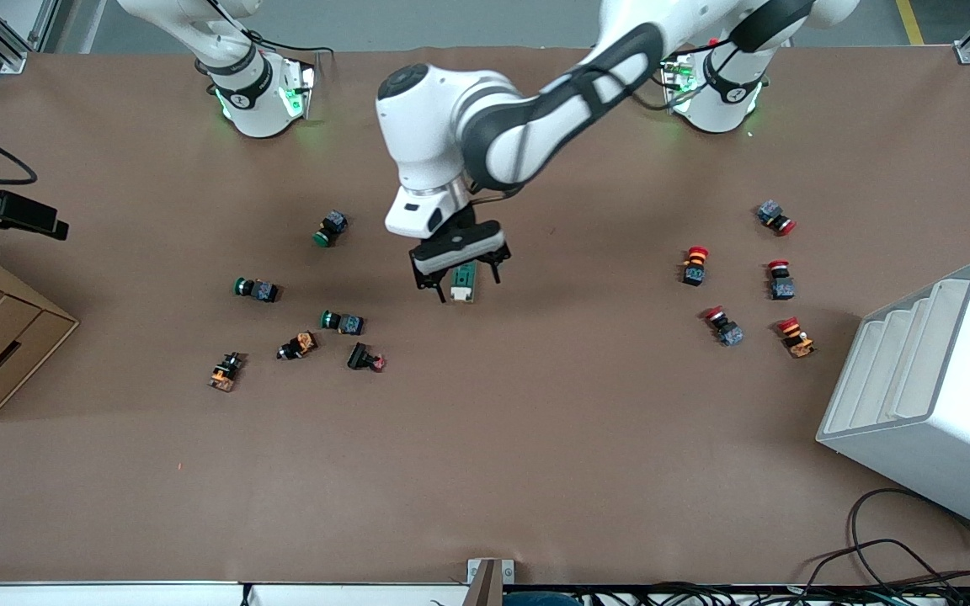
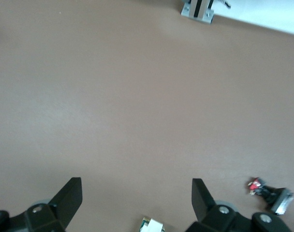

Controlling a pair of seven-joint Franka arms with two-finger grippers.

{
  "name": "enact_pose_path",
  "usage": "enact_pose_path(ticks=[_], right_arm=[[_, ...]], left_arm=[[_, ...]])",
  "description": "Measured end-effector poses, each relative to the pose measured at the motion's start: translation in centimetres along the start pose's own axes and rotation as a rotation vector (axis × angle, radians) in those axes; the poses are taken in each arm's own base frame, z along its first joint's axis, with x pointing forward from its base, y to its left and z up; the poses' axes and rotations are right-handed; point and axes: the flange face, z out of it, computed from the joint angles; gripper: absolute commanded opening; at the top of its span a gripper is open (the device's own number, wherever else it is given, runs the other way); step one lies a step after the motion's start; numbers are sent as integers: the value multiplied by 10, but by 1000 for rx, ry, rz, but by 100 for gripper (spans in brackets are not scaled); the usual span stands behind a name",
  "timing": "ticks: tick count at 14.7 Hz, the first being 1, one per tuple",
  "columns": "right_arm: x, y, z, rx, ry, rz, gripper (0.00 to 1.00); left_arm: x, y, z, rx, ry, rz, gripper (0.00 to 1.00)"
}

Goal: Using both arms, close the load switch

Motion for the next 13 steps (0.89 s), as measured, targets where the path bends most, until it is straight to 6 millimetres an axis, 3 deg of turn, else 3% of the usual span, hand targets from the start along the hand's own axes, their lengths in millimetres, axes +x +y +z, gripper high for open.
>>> enact_pose_path(ticks=[3,8,13], right_arm=[[-16,4,0,3,-3,3,100],[-54,11,-23,11,38,-11,100],[-65,10,-32,-12,69,-18,100]], left_arm=[[76,-40,-47,-52,-81,-27,100],[187,-129,-83,-69,-166,-125,100],[252,-220,-98,28,-197,-23,100]])
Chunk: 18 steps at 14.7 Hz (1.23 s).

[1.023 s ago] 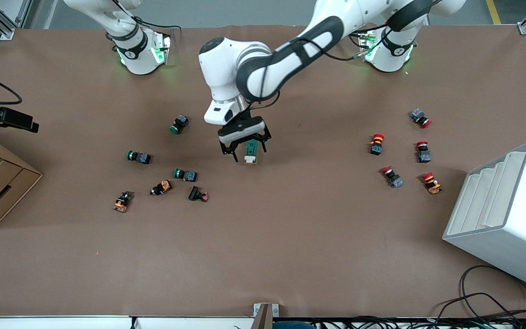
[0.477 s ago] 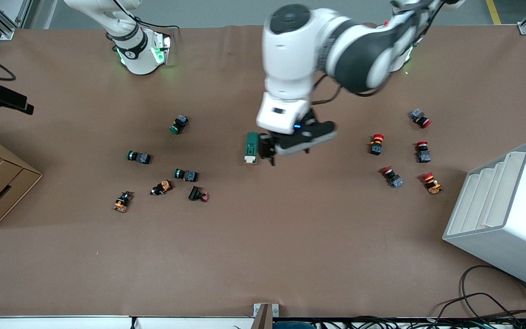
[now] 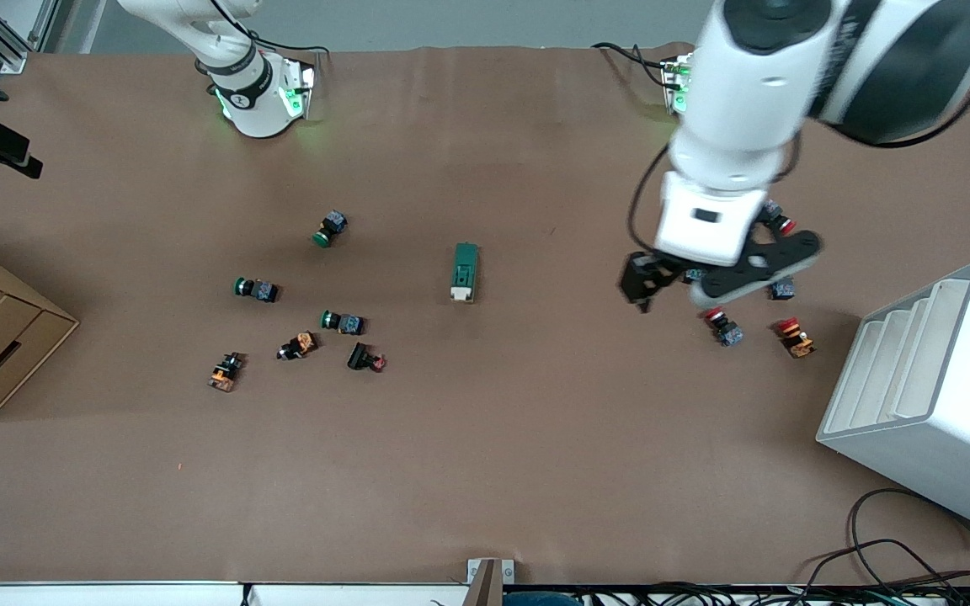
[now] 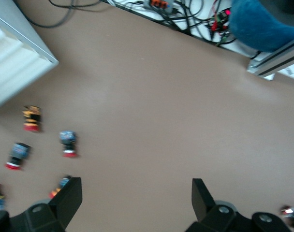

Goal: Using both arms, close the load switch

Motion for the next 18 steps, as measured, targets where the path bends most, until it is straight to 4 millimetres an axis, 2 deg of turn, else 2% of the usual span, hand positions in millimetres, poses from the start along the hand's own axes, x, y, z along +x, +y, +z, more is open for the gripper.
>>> enact_pose_path(ticks=[3,6,7,8,13,15,18], right_arm=[[2,-1,3,-2,3,-2,100],[2,-1,3,-2,1,-2,100],[2,-1,3,-2,4,-2,100],[2,-1,1,-2,9,-2,100],[-1,-1,-8,2,24,-13,100],[-1,0,-8,11,24,-53,100],[-1,5,-8,16,23,-59,100]], left_arm=[[32,-54,-1,28,-77,63,100],[72,-119,-3,-32,-142,148,100],[87,-149,-8,-41,-143,177,100],[91,-165,-11,-43,-148,195,100],[81,-240,-23,-54,-233,313,100],[67,-252,-31,-52,-237,321,100],[42,-253,-52,-53,-232,341,100]])
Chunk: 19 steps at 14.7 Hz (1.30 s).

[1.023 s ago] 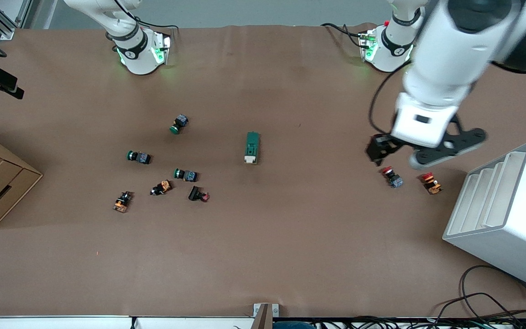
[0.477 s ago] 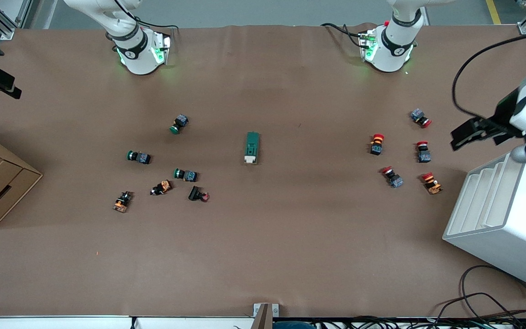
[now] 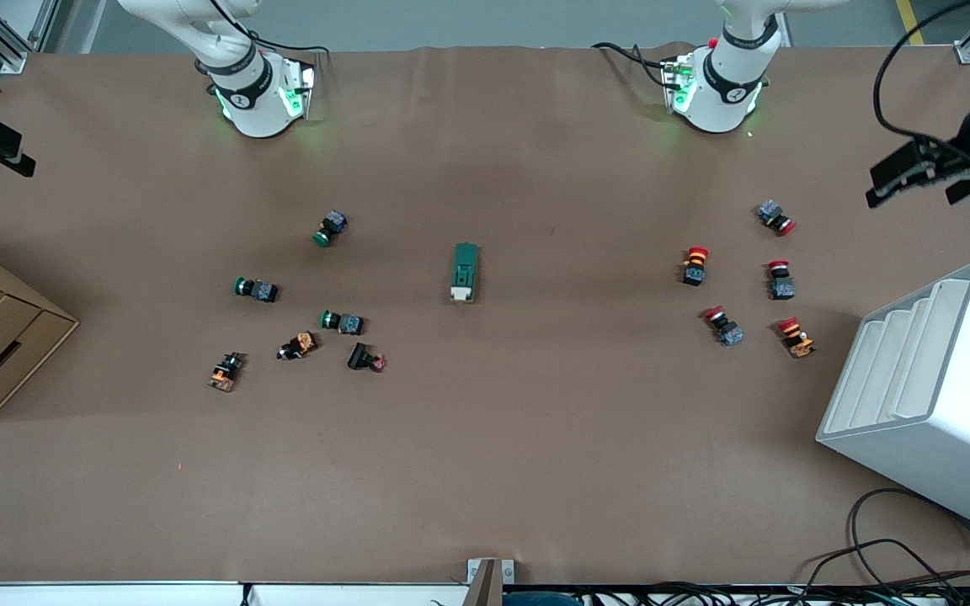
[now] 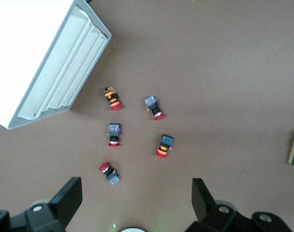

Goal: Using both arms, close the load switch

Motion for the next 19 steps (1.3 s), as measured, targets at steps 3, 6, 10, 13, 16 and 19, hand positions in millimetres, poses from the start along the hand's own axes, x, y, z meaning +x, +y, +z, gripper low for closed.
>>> enact_pose_path(ticks=[3,6,10,13,16,19], right_arm=[[-1,0,0,5,-5,30,100],[-1,0,0,5,-6,30,100],[-1,0,1,5,-10,23,100],[-2,0,3,5,-19,23,100],[-3,0,7,6,-34,23,100],[-8,0,8,7,-39,23,100]], left_arm=[[-22,7,2,-5,-33,26,100],[-33,9,11,-4,-54,35,100],[-45,20,19,3,-72,58,100],[-48,22,19,4,-68,63,100],[-48,21,19,4,-60,61,100],[-45,11,16,1,-48,41,100]])
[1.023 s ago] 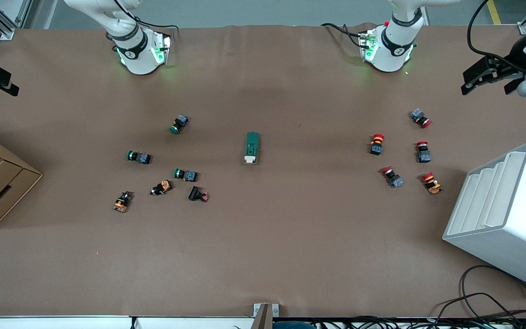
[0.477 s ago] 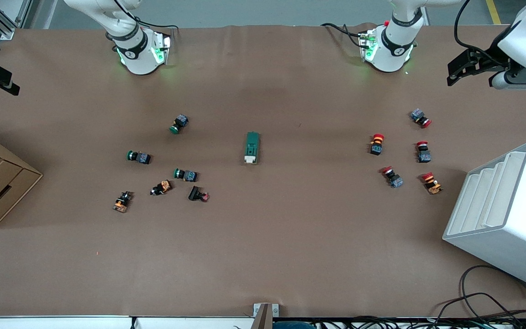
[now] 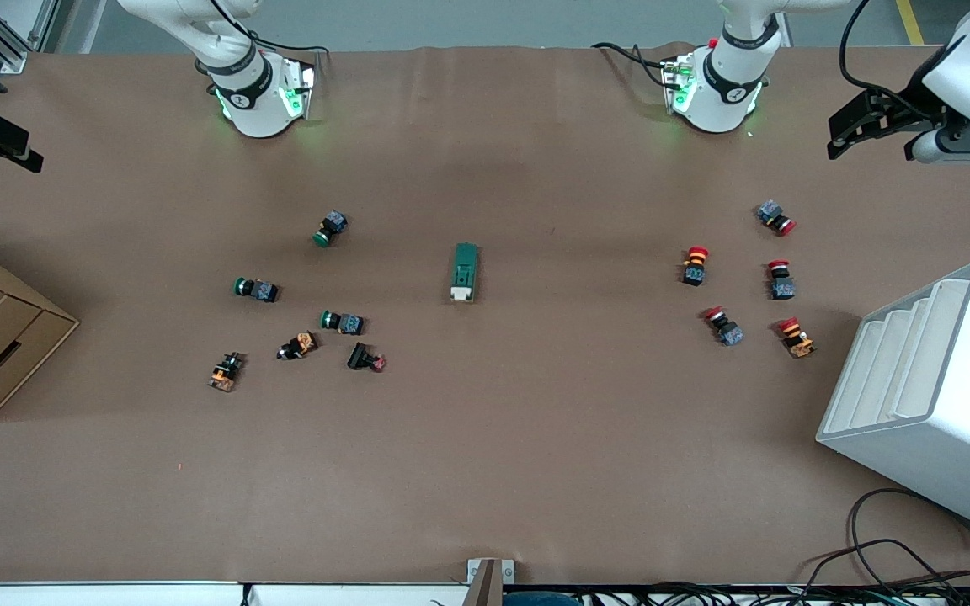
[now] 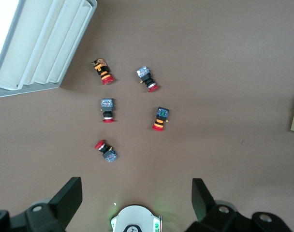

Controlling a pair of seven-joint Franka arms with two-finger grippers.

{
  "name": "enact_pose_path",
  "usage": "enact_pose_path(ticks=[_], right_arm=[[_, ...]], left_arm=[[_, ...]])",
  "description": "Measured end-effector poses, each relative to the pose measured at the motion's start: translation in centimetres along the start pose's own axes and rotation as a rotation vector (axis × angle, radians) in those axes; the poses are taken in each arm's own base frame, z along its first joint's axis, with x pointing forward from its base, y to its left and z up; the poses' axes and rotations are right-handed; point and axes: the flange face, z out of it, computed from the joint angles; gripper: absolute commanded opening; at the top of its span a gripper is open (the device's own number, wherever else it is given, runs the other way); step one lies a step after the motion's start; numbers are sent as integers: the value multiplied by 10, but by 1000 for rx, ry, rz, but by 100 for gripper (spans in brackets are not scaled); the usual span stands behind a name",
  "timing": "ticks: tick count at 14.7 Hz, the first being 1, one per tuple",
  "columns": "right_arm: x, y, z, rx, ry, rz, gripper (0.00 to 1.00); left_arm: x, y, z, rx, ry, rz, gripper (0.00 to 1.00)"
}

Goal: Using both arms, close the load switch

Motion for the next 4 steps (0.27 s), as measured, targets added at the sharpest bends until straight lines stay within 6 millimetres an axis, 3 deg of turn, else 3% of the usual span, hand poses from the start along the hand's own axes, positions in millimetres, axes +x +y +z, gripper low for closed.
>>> enact_pose_path(ticks=[4], right_arm=[[-2,0,-2,0,6,-1,100]], left_arm=[[0,-9,-8,6,16,-17,100]])
